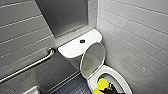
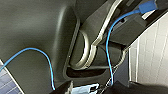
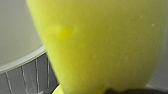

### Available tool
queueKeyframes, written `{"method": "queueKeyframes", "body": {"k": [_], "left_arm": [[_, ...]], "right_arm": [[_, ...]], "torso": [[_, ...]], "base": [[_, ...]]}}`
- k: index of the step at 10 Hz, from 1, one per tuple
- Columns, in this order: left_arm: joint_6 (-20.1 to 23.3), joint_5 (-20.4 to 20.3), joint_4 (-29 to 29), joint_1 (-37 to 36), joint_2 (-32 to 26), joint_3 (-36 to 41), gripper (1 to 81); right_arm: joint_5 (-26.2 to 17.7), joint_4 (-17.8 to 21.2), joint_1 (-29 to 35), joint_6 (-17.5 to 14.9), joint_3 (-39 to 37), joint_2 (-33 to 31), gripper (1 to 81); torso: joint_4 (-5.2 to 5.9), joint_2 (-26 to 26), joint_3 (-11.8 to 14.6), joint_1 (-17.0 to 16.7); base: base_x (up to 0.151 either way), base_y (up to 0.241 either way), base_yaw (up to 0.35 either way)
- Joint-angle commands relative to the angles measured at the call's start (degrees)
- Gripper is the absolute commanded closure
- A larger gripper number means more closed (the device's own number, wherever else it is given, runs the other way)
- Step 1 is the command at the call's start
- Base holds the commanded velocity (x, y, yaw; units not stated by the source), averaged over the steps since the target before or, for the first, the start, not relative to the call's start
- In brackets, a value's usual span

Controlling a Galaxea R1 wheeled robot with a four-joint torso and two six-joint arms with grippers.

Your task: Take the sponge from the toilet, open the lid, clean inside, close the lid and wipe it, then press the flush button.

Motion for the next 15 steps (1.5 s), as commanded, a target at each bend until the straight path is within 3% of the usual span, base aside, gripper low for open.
{"method": "queueKeyframes", "body": {"k": [1,10,13,15], "left_arm": [[0.12,3.47,1.04,2.03,-0.94,0.94,1.0],[0.3,3.2,1.22,1.85,-0.94,0.94,1.0],[0.3,2.59,1.22,1.76,-1.03,0.94,1.0],[0.3,2.59,1.22,1.76,-1.03,1.02,1.0]], "right_arm": [[-5.24,-0.24,-1.72,-0.27,7.85,-8.17,81.1],[8.83,-0.5,-15.96,-0.36,24.9,-26.8,81.1],[13.47,-1.55,-16.85,-1.24,36.29,-34.0,81.1],[16.04,-2.0,-15.79,-1.85,40.45,-35.06,81.1]], "torso": [[0.0,0.0,0.0,0.0],[0.02,0.0,0.0,0.0],[0.02,0.0,0.0,0.0],[0.02,0.0,0.0,0.0]], "base": [[0.0,0.0,0.0],[0.0,0.0,0.0],[0.0,0.0,0.0],[0.0,0.0,0.0]]}}
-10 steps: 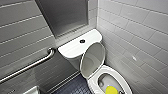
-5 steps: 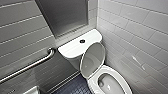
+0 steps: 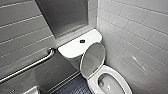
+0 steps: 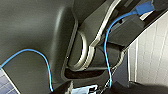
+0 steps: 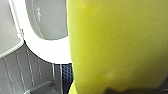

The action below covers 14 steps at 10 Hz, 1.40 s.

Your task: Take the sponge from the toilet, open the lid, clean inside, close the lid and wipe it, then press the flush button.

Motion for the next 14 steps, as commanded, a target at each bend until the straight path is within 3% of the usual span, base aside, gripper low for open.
{"method": "queueKeyframes", "body": {"k": [1,6,9,14], "left_arm": [[0.28,3.11,1.13,1.81,-1.3,1.02,1.0],[0.2,3.11,1.13,1.63,-1.3,1.02,1.0],[0.2,3.11,1.05,1.55,-1.47,0.94,1.0],[0.11,3.11,0.87,1.63,-1.65,0.85,1.0]], "right_arm": [[-0.27,-1.23,3.58,-1.04,7.32,-4.41,81.1],[-1.06,0.43,13.85,-1.65,7.6,0.59,81.1],[-3.43,2.37,18.6,-1.65,0.93,9.2,81.1],[-11.34,8.34,29.14,-1.65,-14.38,21.86,81.1]], "torso": [[0.0,0.0,0.0,0.0],[0.0,0.0,0.0,0.0],[0.0,0.0,0.0,0.0],[0.0,0.0,0.0,0.0]], "base": [[0.0,0.0,0.0],[0.0,0.0,0.0],[0.0,0.0,0.0],[0.0,0.0,0.0]]}}
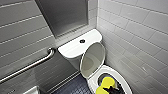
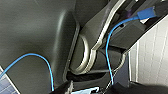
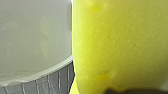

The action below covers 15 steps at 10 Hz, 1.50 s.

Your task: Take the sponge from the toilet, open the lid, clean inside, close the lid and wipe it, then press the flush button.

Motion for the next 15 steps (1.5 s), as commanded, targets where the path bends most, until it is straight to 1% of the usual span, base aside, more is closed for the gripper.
{"method": "queueKeyframes", "body": {"k": [1,3,6,7,9,10,13,14,15], "left_arm": [[-0.05,3.2,0.83,2.31,-1.33,0.85,1.0],[-0.05,3.2,0.75,2.31,-1.24,0.85,1.0],[-0.13,3.28,0.66,2.31,-1.16,0.85,1.0],[-0.05,3.28,0.57,2.4,-1.16,0.85,1.0],[-0.05,3.28,0.48,2.4,-1.07,0.85,1.0],[-0.05,3.28,0.48,2.4,-0.98,0.84,1.0],[-0.13,3.28,0.57,2.4,-0.98,0.85,1.0],[-0.13,3.28,0.57,2.4,-0.98,0.76,1.0],[-0.13,3.28,0.57,2.4,-0.98,0.85,1.0]], "right_arm": [[-9.03,4.16,10.97,-0.15,-4.27,3.13,81.1],[-10.62,5.74,13.25,-0.15,-7.7,5.24,81.1],[-14.83,7.67,15.1,-0.07,-17.62,12.61,81.1],[-16.75,7.85,15.8,-0.07,-20.86,15.16,81.1],[-19.22,7.85,16.34,-0.07,-25.17,18.41,81.1],[-19.67,7.77,16.34,-0.07,-27.36,20.07,81.1],[-25.38,6.8,15.73,-0.07,-38.88,26.94,81.1],[-25.73,6.09,14.58,-0.07,-39.34,26.86,81.1],[-25.65,5.48,12.83,-0.07,-36.81,25.02,81.1]], "torso": [[0.0,0.0,0.0,0.0],[0.0,0.0,0.0,0.0],[0.0,0.0,0.0,0.0],[0.0,0.0,0.0,0.0],[0.0,0.02,0.0,0.0],[0.0,0.02,0.0,0.0],[0.0,0.02,0.0,0.0],[0.0,0.02,0.0,0.0],[0.0,0.02,0.0,0.0]], "base": [[0.0,0.0,0.0],[0.0,0.0,0.0],[0.0,0.0,0.0],[0.0,0.0,0.0],[0.0,0.0,0.0],[0.0,0.0,0.0],[0.0,0.0,0.0],[0.0,0.0,0.0],[0.0,0.0,0.0]]}}
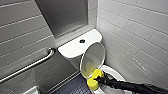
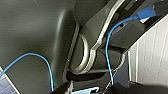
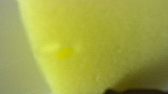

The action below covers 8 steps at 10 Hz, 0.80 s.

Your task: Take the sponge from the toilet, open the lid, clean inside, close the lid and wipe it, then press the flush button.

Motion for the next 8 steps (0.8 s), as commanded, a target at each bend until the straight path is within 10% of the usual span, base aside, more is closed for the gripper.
{"method": "queueKeyframes", "body": {"k": [1,8], "left_arm": [[-0.13,3.28,0.77,2.4,-0.92,0.86,1.0],[-0.05,3.2,1.12,2.4,-0.83,0.86,1.0]], "right_arm": [[-4.97,-1.43,1.73,-0.02,5.9,-1.68,81.1],[-0.05,-2.84,-7.68,-0.02,15.77,-12.16,81.1]], "torso": [[0.0,0.0,0.0,0.0],[0.0,0.0,0.0,0.0]], "base": [[0.0,0.0,0.0],[0.0,0.0,0.0]]}}
